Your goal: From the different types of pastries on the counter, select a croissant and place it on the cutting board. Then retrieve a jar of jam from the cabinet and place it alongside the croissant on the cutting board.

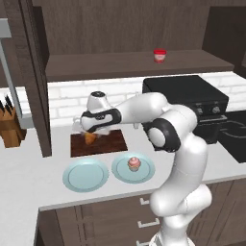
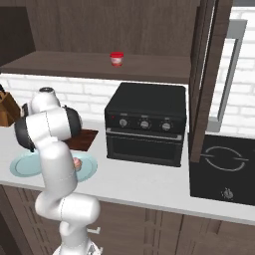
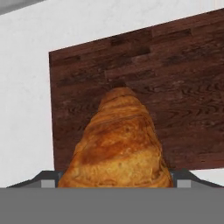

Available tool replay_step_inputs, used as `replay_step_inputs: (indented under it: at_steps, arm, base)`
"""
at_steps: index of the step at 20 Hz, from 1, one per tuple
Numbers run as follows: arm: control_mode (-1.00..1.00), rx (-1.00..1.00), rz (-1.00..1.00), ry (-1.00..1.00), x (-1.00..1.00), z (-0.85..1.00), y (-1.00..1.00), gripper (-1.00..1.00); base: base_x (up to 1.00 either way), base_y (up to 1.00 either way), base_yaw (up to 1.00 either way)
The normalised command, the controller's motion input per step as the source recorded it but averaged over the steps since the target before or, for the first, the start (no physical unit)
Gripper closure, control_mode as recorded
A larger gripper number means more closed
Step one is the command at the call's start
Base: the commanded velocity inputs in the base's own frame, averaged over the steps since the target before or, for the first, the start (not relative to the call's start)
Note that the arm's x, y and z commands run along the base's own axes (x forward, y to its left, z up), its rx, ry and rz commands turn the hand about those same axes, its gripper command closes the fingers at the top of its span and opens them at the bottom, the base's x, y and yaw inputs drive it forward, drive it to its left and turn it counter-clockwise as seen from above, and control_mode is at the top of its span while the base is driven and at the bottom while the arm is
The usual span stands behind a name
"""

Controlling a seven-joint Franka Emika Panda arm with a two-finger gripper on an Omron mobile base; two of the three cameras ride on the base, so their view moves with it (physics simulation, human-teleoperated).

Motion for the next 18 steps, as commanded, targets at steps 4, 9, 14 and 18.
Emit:
replay_step_inputs:
  at_steps: [4,9,14,18]
  arm:
    - [-1.0,0.0,0.01,0.0,0.35,-0.18,0.16,1.0]
    - [-1.0,0.0,0.0,0.02,0.25,-0.07,0.0,1.0]
    - [-1.0,-0.03,0.0,0.07,0.13,-0.2,0.04,1.0]
    - [-1.0,-0.04,0.0,0.06,0.0,-0.23,0.07,1.0]
  base:
    - [0.0,0.0,0.0]
    - [0.0,0.0,0.0]
    - [0.0,0.0,0.0]
    - [0.0,0.0,0.0]
